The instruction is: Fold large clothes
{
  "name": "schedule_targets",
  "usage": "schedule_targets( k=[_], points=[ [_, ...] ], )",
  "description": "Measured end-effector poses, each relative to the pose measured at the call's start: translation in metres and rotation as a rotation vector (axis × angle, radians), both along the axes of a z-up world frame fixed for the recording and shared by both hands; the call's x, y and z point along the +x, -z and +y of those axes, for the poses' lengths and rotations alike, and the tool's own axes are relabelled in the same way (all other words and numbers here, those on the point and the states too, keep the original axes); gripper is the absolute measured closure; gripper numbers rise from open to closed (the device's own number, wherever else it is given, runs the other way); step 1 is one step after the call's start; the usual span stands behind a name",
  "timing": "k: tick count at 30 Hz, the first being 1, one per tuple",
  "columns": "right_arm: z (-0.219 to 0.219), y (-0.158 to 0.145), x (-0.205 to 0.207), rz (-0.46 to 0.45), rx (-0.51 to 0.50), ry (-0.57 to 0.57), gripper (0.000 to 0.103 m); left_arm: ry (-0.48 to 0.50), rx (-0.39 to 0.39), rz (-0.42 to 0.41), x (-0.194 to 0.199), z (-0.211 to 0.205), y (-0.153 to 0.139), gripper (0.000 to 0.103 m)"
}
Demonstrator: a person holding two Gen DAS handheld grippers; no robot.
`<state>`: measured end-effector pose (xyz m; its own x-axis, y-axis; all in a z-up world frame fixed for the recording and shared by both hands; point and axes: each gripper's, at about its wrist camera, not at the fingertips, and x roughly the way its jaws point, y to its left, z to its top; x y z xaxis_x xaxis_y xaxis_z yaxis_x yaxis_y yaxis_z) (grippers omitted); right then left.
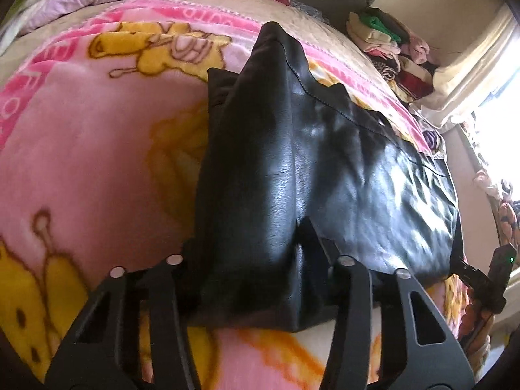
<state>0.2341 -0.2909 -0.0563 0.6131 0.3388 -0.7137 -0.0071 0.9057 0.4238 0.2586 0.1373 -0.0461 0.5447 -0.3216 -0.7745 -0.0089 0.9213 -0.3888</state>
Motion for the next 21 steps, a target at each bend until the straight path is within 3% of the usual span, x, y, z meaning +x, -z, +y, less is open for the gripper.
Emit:
schedule_targets(
  k=[11,14,18,21],
  points=[
    [-0.001,-0.010,-0.060,0.017,-0.034,0.003,0.080,0.073,0.060,-0.008,-0.052,-0.005,-0.011,0.065],
    [0.000,-0.012,-0.068,0.013,-0.061,0.017,0.074,0.074,0.061,-0.012,-0.054,-0.004,-0.010,0.065],
    [-0.002,-0.024,-0.077,-0.030,-0.106,0.074,0.050,0.060,0.056,-0.009,-0.054,-0.001,-0.009,0.057],
    [0.004,-0.041,-0.088,-0.109,-0.166,0.111,0.048,0.044,0.076,-0.016,-0.055,0.000,-0.012,0.049]
  ],
)
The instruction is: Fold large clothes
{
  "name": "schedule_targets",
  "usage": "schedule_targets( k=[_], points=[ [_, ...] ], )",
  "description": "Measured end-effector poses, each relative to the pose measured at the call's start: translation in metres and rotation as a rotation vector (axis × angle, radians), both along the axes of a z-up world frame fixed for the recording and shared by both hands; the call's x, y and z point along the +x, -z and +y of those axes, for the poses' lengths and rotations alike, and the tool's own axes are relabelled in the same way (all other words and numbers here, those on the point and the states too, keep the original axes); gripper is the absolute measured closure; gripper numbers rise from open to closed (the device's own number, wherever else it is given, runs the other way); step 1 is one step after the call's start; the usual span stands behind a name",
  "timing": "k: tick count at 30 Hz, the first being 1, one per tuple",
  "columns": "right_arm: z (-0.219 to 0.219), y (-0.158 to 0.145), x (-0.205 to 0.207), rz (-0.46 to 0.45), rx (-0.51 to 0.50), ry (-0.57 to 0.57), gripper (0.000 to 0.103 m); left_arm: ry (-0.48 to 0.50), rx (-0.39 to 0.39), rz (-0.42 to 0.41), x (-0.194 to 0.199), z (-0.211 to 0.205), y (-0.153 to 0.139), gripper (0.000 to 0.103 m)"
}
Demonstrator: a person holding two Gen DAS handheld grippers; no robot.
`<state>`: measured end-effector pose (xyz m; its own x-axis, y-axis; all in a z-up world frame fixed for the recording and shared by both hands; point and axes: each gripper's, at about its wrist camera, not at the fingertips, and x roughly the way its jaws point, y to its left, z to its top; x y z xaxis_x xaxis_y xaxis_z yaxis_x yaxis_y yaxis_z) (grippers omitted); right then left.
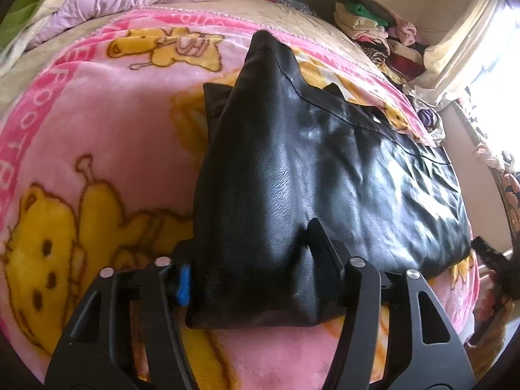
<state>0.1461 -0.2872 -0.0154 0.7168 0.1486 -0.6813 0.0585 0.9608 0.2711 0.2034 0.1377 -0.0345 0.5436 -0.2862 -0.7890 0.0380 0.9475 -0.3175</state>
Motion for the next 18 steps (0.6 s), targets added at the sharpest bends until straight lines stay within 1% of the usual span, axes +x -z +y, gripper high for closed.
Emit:
schedule_targets(
  k=[2,4,6,7,8,9,10,11,12,13,14,16,18],
  points=[
    [0.010,-0.011,-0.004,-0.050,-0.024,-0.021,0.047,-0.009,0.021,-0.009,0.001,0.000,-0.002,0.046],
    [0.029,-0.019,-0.005,-0.084,-0.034,-0.075,0.047,-0.016,0.038,-0.017,0.004,0.001,-0.004,0.043],
    [0.052,-0.023,-0.002,-0.101,-0.052,-0.139,0.048,-0.024,0.057,-0.030,0.006,0.000,-0.007,0.038],
    [0.067,-0.024,-0.001,-0.113,-0.058,-0.181,0.048,-0.029,0.063,-0.034,0.008,0.000,-0.008,0.032],
    [0.082,-0.024,0.001,-0.118,-0.057,-0.224,0.052,-0.032,0.065,-0.035,0.010,-0.001,-0.009,0.030],
    [0.097,-0.023,0.004,-0.116,-0.056,-0.262,0.059,-0.035,0.069,-0.038,0.013,-0.001,-0.009,0.030],
    [0.107,-0.023,0.008,-0.115,-0.055,-0.284,0.060,-0.039,0.076,-0.036,0.016,-0.001,-0.009,0.029],
    [0.123,-0.020,0.012,-0.112,-0.052,-0.319,0.062,-0.048,0.083,-0.032,0.020,-0.001,-0.008,0.025],
    [0.137,-0.017,0.016,-0.105,-0.057,-0.349,0.067,-0.065,0.086,-0.023,0.026,0.001,-0.006,0.023],
    [0.149,-0.015,0.019,-0.101,-0.067,-0.365,0.069,-0.079,0.082,-0.018,0.030,0.004,-0.005,0.022],
    [0.161,-0.013,0.022,-0.096,-0.081,-0.385,0.070,-0.104,0.069,-0.004,0.037,0.009,-0.002,0.020],
    [0.183,-0.006,0.029,-0.080,-0.114,-0.417,0.076,-0.120,0.019,0.019,0.047,0.015,0.002,0.019],
    [0.199,0.005,0.038,-0.035,-0.140,-0.426,0.081,-0.129,-0.013,0.050,0.058,0.018,0.007,0.019]
  ],
)
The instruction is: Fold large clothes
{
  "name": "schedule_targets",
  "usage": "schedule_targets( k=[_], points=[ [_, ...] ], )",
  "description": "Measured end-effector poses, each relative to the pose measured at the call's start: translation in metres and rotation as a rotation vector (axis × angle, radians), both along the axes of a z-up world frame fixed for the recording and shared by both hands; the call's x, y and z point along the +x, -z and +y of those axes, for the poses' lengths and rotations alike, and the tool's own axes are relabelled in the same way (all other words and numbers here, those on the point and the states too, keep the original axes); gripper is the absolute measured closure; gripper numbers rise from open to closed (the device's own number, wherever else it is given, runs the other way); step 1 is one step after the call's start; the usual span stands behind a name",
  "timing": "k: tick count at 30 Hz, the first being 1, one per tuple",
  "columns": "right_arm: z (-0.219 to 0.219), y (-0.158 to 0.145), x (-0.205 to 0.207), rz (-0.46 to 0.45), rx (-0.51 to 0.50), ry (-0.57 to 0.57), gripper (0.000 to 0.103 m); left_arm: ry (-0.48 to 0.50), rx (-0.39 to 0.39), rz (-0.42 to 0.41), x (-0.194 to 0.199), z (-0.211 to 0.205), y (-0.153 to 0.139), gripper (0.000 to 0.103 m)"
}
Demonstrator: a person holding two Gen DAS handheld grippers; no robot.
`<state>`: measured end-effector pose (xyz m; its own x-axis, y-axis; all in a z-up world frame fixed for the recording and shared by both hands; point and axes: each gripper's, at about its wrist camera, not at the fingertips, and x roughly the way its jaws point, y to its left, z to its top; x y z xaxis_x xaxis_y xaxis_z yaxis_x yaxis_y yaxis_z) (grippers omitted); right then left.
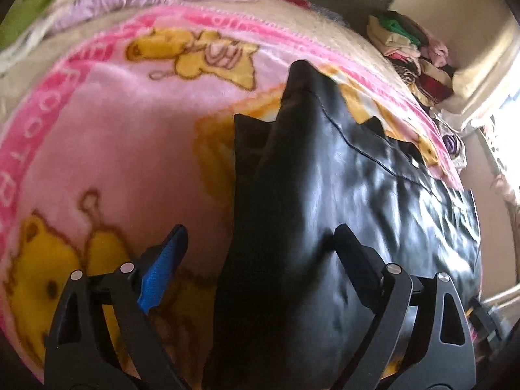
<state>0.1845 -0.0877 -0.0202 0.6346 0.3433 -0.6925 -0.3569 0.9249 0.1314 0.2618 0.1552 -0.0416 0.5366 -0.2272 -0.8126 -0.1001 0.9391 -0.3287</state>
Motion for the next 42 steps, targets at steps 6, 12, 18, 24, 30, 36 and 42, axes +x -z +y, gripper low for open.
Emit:
schedule_targets(
  k=[6,12,18,24,30,36,42],
  points=[
    [-0.001,0.039,0.020,0.148,0.017,0.042,0.085,0.017,-0.056,0.018,0.013,-0.005,0.016,0.020],
    [0.003,0.053,0.026,0.170,0.017,0.041,0.085,0.077,-0.098,-0.025,0.010,-0.018,0.010,0.065],
    [-0.006,-0.005,0.047,0.075,0.064,0.059,0.085,0.105,-0.154,-0.143,-0.007,-0.018,-0.023,0.085],
    [-0.002,-0.003,0.129,0.118,0.080,0.156,0.085,0.136,-0.138,-0.213,-0.015,-0.034,-0.048,0.087],
    [0.003,0.046,0.155,0.207,0.030,0.203,0.091,0.167,-0.162,-0.226,-0.014,-0.042,-0.056,0.088],
    [-0.003,-0.014,0.072,0.057,0.131,0.047,0.088,0.167,-0.132,-0.242,-0.017,-0.047,-0.064,0.089],
    [0.032,0.032,-0.003,0.100,-0.016,-0.075,0.080,0.179,-0.131,-0.256,-0.020,-0.057,-0.073,0.089]
  ],
)
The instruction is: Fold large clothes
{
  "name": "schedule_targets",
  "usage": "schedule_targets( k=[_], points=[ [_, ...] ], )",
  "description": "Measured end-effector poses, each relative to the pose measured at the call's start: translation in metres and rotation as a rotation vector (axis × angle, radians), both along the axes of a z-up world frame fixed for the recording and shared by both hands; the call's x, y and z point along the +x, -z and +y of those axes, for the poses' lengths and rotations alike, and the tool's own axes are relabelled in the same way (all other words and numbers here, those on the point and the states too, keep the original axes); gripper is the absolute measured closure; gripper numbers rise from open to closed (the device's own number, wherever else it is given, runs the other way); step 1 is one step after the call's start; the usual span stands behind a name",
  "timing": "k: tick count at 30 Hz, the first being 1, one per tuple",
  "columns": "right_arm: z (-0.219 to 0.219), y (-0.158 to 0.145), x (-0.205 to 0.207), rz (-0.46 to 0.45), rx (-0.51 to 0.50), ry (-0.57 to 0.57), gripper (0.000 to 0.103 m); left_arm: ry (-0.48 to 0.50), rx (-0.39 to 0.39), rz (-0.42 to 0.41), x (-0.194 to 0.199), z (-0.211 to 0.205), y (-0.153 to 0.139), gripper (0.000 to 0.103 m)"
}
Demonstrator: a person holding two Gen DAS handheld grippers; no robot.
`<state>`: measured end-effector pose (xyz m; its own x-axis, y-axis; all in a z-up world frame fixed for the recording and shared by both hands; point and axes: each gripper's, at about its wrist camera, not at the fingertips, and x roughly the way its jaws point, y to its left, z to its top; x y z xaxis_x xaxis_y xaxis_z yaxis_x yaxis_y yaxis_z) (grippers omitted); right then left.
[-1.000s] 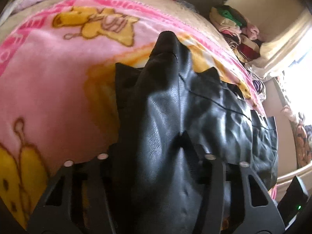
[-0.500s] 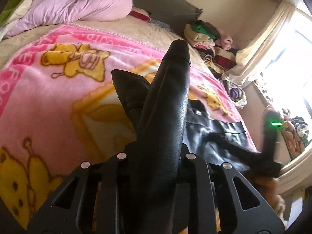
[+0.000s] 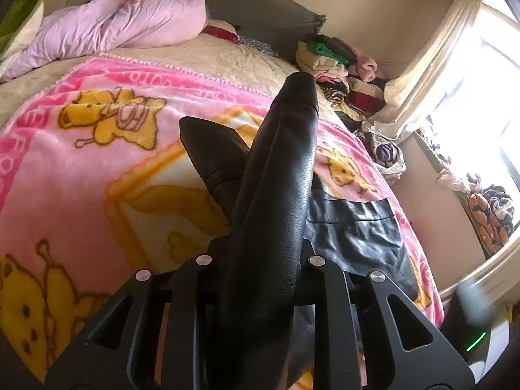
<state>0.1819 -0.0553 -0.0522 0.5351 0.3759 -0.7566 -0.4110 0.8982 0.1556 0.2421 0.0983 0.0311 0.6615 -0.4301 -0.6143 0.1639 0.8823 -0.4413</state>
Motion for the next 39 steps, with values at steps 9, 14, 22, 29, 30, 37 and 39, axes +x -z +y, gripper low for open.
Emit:
schedule_targets(
  k=[9,14,22,29,30,37,39],
  points=[
    [0.049,-0.039,-0.093,-0.536,-0.169,-0.085,0.006,0.032,0.037,0.012,0.004,-0.019,-0.016,0.089],
    [0.083,-0.021,-0.094,-0.654,-0.326,-0.094,0.006,0.063,0.068,0.011,0.004,-0.032,-0.024,0.089],
    [0.096,-0.009,-0.072,-0.750,-0.386,0.025,0.008,0.079,0.062,0.023,0.007,-0.033,-0.027,0.088],
    [0.090,-0.009,-0.075,-0.829,-0.395,-0.035,0.077,0.096,0.039,0.010,0.010,-0.043,-0.037,0.082],
    [0.084,-0.013,-0.075,-0.828,-0.392,-0.022,0.081,0.110,0.030,0.008,0.010,-0.048,-0.039,0.079],
    [0.002,-0.042,-0.070,-0.782,-0.326,0.160,0.085,0.201,-0.204,-0.025,0.008,-0.061,-0.062,0.057],
    [-0.030,-0.048,-0.071,-0.737,-0.250,0.228,0.085,0.202,-0.257,-0.075,-0.001,-0.062,-0.072,0.055]
  ],
)
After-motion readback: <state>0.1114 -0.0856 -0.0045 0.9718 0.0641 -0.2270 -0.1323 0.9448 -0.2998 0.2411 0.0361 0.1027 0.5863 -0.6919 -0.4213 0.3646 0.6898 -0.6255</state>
